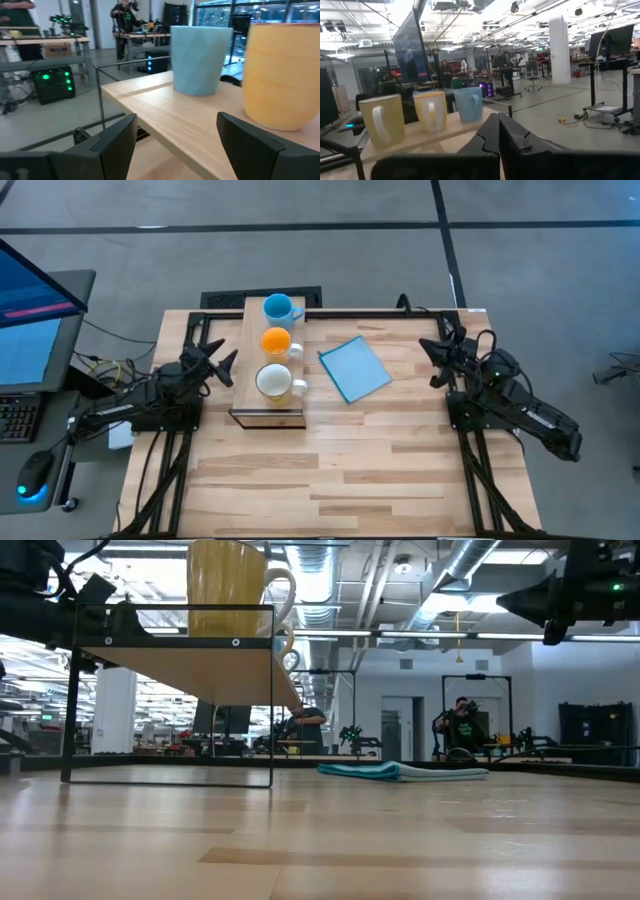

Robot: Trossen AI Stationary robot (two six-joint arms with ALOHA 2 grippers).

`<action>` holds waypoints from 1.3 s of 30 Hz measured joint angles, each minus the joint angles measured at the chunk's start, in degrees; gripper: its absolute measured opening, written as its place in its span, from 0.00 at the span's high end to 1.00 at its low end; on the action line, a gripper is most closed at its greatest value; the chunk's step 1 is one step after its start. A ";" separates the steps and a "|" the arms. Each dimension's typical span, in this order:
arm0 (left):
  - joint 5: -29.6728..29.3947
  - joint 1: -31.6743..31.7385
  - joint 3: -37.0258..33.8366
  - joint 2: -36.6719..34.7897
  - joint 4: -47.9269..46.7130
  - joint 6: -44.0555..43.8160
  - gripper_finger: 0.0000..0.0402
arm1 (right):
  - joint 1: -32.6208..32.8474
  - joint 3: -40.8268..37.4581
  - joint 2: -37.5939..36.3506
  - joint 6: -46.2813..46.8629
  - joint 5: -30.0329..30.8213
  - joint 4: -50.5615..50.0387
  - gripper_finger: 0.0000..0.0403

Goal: Stack small to large cups/mugs on shelf
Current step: Return to Home Position

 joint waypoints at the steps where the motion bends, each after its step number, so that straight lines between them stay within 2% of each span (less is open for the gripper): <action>1: -0.66 0.00 0.03 0.00 -0.18 0.01 0.34 | 0.00 -0.59 0.07 0.00 0.03 0.71 0.96; 7: -0.93 0.00 0.04 0.00 -0.42 -0.43 0.34 | -0.33 -8.12 0.06 0.39 1.85 14.10 0.95; 23: -1.13 0.00 0.02 0.00 -0.31 -1.09 0.34 | -1.42 -8.37 0.10 1.53 1.59 12.37 0.94; 29: -0.73 -0.01 -3.02 0.02 13.17 3.04 0.34 | -1.42 -8.37 0.10 1.55 1.61 12.17 0.94; 32: -2.00 0.18 -3.06 0.03 10.20 1.48 0.34 | -1.42 -8.39 0.10 1.97 1.63 12.17 0.94; 39: -2.27 0.20 -3.13 0.25 10.11 1.02 0.34 | -1.42 -8.40 0.10 2.05 1.65 8.07 0.94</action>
